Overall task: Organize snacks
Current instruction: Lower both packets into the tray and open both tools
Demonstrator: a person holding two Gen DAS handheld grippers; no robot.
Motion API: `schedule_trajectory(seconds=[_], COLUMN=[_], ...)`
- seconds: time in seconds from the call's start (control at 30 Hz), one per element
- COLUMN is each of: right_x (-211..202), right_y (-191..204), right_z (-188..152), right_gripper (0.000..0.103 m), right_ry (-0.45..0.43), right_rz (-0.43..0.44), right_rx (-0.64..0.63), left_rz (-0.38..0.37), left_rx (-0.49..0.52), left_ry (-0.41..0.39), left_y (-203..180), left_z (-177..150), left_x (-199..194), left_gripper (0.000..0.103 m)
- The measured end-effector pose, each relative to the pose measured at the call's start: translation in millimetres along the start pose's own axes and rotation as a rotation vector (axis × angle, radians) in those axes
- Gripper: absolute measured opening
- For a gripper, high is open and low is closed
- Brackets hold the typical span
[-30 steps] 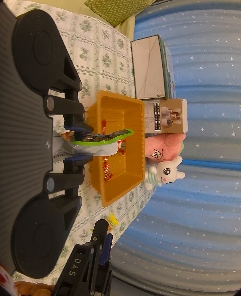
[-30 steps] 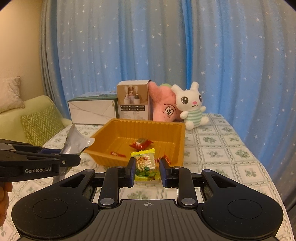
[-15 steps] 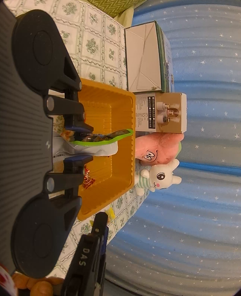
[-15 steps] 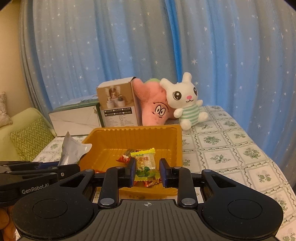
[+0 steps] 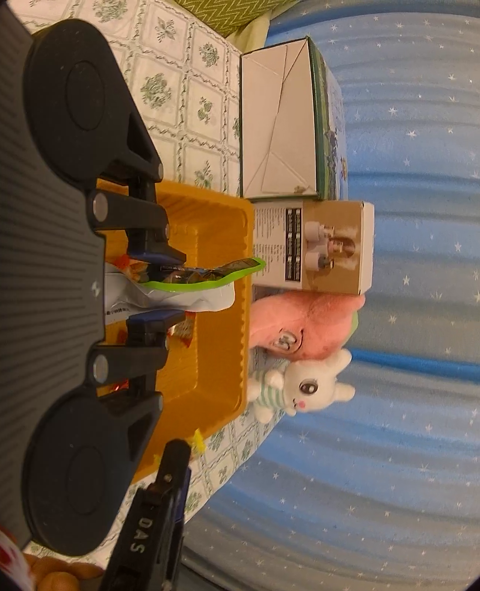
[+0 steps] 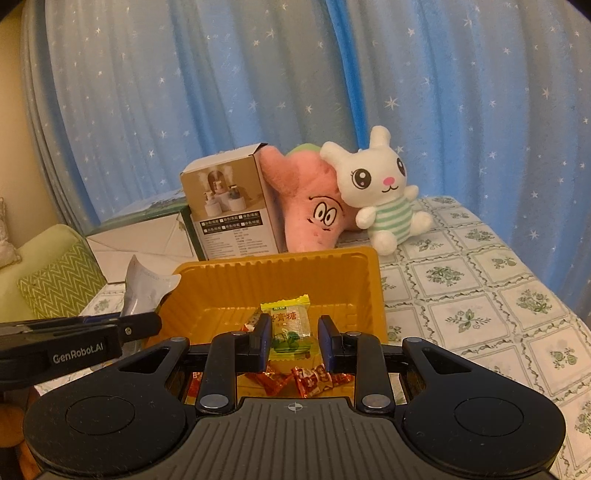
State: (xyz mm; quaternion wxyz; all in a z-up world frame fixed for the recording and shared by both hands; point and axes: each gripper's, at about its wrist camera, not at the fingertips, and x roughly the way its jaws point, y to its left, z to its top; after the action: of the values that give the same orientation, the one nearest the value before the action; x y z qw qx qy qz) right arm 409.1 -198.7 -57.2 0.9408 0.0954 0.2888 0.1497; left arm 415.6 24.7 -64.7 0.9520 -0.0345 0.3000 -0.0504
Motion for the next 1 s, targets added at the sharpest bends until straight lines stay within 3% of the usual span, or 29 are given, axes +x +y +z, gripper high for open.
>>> schedule_trajectory(seconds=[0.27,0.53,0.6,0.63,1.0], right_x=[19,22,22,22,23], right_y=[-4,-7,-7,-6,-7], right_z=[3,1,1,1,0], right_gripper=[0.027,0.027,0.027,0.027,0.027], right_ry=[0.022,0.035,0.035,0.035,0.042], right_rz=[0.002,0.007,0.013,0.017,0.035], right_rx=[0.019,0.035,0.043,0.046,0.062], left_rz=[0.032,0.038,0.052,0.055,0.049], left_rx=[-0.024,0.006,0.002,-0.003,-0.016], left_ry=[0.029,0.047,0.022,0.015,0.009], left_y=[23,23,23,24,26], left_z=[1,-2,-1,-1,-1], left_x=[18,24,21,20,16], left_gripper=[0.023,0.024,0.043,0.046,0.046])
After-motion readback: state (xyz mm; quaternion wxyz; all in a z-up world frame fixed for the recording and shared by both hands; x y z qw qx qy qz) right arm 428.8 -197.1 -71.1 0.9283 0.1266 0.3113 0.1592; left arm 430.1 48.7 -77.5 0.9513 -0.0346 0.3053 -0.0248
